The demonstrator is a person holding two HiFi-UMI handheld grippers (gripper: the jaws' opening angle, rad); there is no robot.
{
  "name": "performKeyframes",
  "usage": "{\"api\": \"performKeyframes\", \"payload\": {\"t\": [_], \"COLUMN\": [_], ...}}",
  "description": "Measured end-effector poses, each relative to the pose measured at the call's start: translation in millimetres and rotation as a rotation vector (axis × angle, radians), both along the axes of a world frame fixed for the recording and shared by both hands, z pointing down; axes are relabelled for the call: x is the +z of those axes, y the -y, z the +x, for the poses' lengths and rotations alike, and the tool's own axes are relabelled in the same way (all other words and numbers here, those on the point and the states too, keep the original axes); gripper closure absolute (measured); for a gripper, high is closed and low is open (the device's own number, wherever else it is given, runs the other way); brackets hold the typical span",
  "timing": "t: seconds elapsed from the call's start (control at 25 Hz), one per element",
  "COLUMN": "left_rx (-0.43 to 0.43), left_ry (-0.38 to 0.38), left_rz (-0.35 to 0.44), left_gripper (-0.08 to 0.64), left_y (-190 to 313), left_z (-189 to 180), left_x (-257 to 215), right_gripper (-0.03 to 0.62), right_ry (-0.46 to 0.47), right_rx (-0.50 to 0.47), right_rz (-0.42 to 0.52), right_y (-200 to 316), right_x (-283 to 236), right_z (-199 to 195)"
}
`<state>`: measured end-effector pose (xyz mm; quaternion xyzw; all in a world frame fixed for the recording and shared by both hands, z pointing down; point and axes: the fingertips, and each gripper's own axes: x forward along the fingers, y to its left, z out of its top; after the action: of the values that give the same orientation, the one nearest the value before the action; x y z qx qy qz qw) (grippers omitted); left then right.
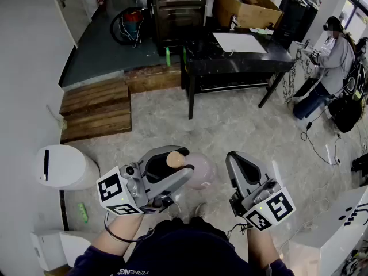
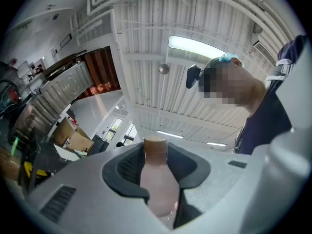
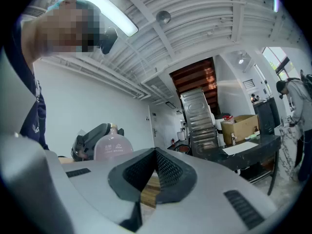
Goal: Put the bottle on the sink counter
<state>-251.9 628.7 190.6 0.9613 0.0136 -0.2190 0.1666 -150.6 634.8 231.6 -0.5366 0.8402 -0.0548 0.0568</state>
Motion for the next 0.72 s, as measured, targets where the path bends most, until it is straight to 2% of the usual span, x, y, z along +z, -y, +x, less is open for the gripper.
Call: {"api": "performKeyframes", "payload": {"t": [0.48,0.72], "left_rx": [0.010,-0.018], "left_ry": [0.004,0.016], "left_rz": [-0.002,-0.003], "left_gripper": [0.422,0.422], "left_y": [0,-6], "left_z": [1,28], "left_x": [3,10], "right_gripper": [0.568,0.566], "right_ry": [0.025,0.040], "right_rx": [0.010,0.014], "right_rz": [0.010,0.013], "right_y": [-2,-8], "right_x": [1,9], "right_z": [2,35]}}
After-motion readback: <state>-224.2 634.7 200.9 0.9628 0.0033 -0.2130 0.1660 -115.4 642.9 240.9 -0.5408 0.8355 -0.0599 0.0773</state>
